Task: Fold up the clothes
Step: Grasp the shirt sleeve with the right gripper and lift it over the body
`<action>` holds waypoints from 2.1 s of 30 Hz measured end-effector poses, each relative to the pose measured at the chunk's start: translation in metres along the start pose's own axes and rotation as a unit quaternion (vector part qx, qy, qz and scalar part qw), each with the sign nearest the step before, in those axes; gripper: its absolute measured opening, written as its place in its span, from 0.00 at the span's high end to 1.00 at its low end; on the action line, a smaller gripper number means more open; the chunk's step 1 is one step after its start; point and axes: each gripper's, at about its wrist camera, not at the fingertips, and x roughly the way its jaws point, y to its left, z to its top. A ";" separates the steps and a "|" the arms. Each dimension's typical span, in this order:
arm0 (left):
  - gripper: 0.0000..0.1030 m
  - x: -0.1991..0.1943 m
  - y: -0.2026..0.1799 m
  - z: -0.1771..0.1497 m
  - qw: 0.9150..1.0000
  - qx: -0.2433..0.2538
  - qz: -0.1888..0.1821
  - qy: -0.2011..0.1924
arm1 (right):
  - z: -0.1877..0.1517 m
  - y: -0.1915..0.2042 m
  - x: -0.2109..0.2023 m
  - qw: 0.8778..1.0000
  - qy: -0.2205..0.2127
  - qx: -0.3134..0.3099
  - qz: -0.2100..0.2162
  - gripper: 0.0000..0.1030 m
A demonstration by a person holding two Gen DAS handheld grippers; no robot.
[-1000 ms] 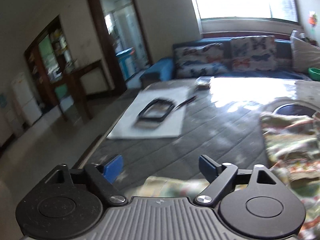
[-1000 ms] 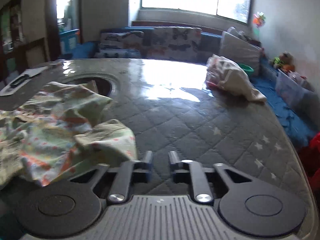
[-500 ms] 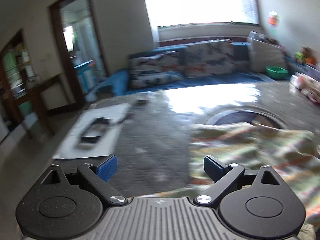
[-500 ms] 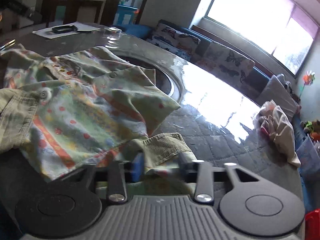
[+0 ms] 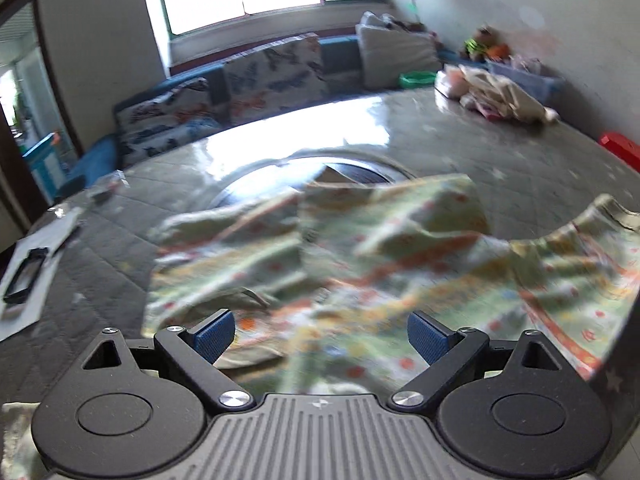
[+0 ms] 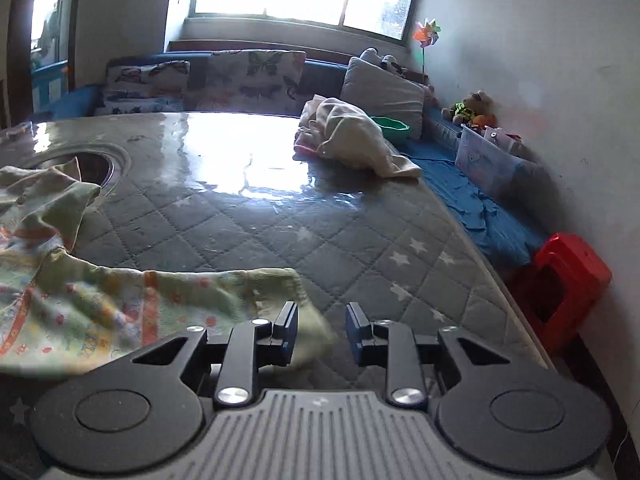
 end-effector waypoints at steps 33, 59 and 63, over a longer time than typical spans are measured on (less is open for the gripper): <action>0.06 0.033 0.017 -0.011 0.998 -0.016 -0.043 0.041 | 0.101 0.146 0.185 0.854 0.142 0.205 0.457 0.46; 0.00 0.036 0.016 -0.014 0.998 -0.019 -0.053 0.032 | 0.152 0.206 0.114 0.914 -0.085 0.011 0.396 0.33; 0.00 0.037 0.016 -0.015 0.998 -0.018 -0.054 0.030 | 0.153 0.192 0.142 0.929 0.009 0.052 0.367 0.46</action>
